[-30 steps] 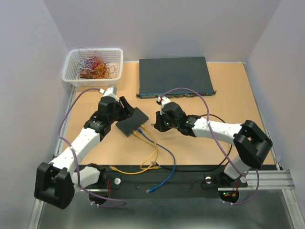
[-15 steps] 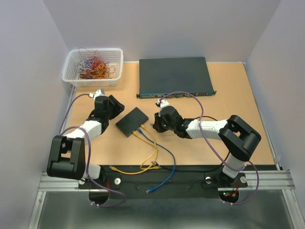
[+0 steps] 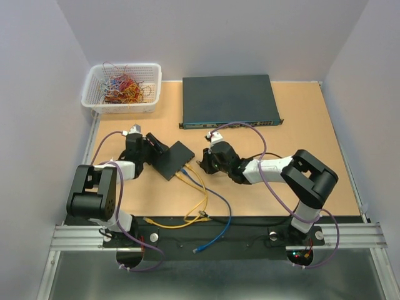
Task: Insert the plug into the switch port
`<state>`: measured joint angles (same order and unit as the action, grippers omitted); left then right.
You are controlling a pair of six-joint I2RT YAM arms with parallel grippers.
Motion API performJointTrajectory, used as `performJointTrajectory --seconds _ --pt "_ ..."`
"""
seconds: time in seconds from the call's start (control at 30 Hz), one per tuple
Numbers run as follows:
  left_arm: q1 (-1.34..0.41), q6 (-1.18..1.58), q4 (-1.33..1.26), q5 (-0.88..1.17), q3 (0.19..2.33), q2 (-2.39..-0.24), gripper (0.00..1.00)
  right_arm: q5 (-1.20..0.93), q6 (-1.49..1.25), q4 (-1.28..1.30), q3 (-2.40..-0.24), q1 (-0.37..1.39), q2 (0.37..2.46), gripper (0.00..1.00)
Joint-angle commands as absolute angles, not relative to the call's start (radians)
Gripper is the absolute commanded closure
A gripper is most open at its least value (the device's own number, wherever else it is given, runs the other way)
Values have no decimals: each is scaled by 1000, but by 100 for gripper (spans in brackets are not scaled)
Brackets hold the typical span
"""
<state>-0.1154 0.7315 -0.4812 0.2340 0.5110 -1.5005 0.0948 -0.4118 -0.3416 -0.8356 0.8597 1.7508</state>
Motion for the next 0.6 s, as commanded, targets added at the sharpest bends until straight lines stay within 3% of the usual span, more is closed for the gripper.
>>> performJointTrajectory --seconds 0.0,0.57 --pt "-114 764 -571 317 463 -1490 35 126 -402 -468 -833 868 1779 99" --pt "-124 753 -667 348 442 -1539 36 150 -371 -549 -857 888 1833 100"
